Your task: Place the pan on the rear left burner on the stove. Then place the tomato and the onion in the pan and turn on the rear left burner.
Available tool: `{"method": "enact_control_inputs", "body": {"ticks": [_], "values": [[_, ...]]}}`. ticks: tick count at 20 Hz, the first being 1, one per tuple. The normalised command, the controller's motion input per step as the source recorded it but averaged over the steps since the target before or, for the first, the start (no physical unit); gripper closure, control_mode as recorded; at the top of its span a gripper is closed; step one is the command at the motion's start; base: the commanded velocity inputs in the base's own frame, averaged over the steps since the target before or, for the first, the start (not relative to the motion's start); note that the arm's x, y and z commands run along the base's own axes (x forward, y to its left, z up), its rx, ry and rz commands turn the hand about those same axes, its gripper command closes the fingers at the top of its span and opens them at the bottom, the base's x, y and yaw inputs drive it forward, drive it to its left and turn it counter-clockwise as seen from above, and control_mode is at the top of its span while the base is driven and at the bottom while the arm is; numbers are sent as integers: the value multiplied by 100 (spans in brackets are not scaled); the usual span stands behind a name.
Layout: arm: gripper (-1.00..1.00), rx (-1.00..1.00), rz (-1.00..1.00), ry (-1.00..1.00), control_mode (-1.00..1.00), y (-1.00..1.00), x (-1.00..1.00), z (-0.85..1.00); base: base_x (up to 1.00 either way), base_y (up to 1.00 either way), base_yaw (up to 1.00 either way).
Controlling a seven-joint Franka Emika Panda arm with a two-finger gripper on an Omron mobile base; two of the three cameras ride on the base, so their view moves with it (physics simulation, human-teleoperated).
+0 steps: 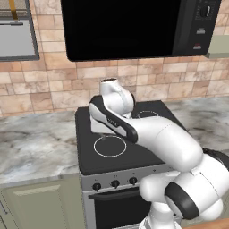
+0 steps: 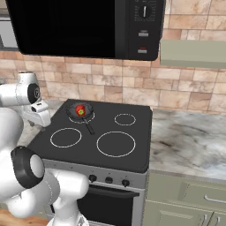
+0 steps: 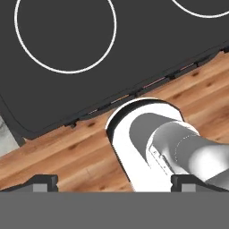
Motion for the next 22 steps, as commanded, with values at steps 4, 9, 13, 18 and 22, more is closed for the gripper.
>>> {"method": "enact_control_inputs", "body": {"ticks": [4, 9, 13, 18, 22], "values": [[-100, 0, 8, 0, -100, 0, 7, -27, 0, 0, 0], [-100, 0, 14, 1, -100, 0, 31, -20, 0, 0, 0], [-100, 0, 18, 9, -100, 0, 27, -25, 0, 0, 0], [-100, 0, 23, 12, -100, 0, 4, -42, 0, 0, 0], [-100, 0, 23, 7, -100, 0, 0, -54, 0, 0, 0]]}}
